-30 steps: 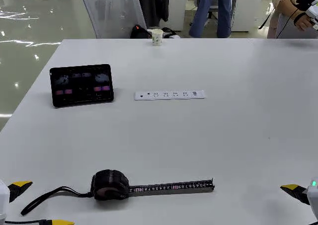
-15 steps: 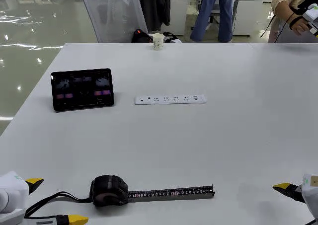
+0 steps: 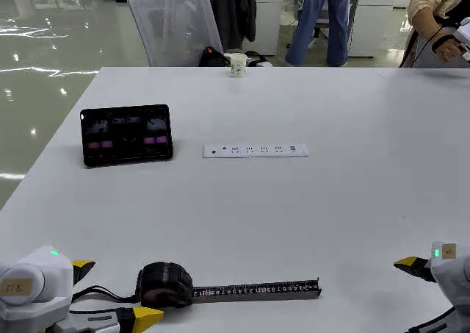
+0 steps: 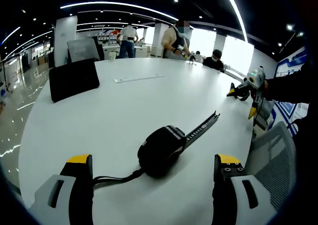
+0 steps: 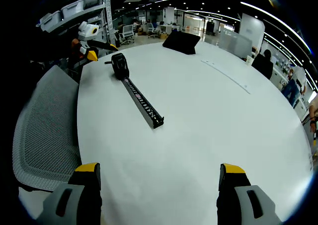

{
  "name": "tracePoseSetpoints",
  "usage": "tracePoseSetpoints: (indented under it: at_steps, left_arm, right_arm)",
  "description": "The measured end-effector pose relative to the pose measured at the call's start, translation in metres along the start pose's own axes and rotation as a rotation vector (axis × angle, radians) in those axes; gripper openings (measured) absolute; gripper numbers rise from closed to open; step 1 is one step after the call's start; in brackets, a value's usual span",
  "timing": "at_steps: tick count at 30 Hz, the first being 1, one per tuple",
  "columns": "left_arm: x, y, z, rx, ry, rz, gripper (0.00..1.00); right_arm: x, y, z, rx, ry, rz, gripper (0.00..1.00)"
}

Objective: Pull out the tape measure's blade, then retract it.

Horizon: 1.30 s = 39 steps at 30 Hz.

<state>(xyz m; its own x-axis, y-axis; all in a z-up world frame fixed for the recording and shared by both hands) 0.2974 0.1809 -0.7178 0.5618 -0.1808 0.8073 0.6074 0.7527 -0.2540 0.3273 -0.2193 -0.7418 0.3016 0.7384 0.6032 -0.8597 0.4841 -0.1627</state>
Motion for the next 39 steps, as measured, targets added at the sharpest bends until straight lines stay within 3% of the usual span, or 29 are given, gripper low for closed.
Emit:
tracePoseSetpoints:
  at_steps: [8, 14, 17, 23, 27, 30, 34, 39]
  left_arm:
    - [0.003, -0.005, -0.010, -0.008, -0.012, 0.017, 0.99]
    - [0.009, -0.005, -0.023, 0.039, -0.017, 0.014, 0.99]
    - [0.008, -0.005, -0.030, 0.068, 0.002, 0.008, 0.99]
    - [0.009, -0.012, -0.041, 0.085, -0.011, 0.017, 0.99]
    - [0.010, -0.013, -0.047, 0.151, -0.038, 0.043, 0.99]
    - [0.013, -0.013, -0.051, 0.193, -0.060, 0.024, 0.99]
    - [0.014, -0.009, -0.052, 0.238, -0.100, 0.079, 0.99]
    - [0.010, -0.005, -0.055, 0.279, -0.114, 0.114, 0.99]
  right_arm:
    - [0.015, -0.007, -0.010, 0.015, 0.005, 0.055, 0.99]
    - [0.024, -0.007, -0.021, 0.031, 0.011, 0.091, 0.99]
    - [0.027, -0.006, -0.026, 0.041, 0.014, 0.106, 0.99]
    - [0.031, -0.003, -0.034, 0.062, 0.027, 0.149, 0.99]
    - [0.035, -0.004, -0.042, 0.074, 0.030, 0.173, 0.99]
    - [0.039, -0.004, -0.047, 0.083, 0.032, 0.189, 0.99]
    - [0.046, -0.004, -0.054, 0.096, 0.032, 0.214, 0.99]
    - [0.055, -0.004, -0.061, 0.106, 0.032, 0.240, 0.99]
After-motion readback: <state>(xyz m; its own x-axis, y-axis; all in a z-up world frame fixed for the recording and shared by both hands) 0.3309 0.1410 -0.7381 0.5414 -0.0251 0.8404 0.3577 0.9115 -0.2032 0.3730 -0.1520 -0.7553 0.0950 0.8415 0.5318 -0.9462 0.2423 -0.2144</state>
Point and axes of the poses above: the centre of the closed fingertips' face, and the gripper's own axes: z roughly backward along the fingers, y roughly to its left, x roughly out of its top, the point moved 2 cm from there along z, roughly backward along the fingers, and after that the axes turned 12 degrees about -x, right-handed, at the moved point
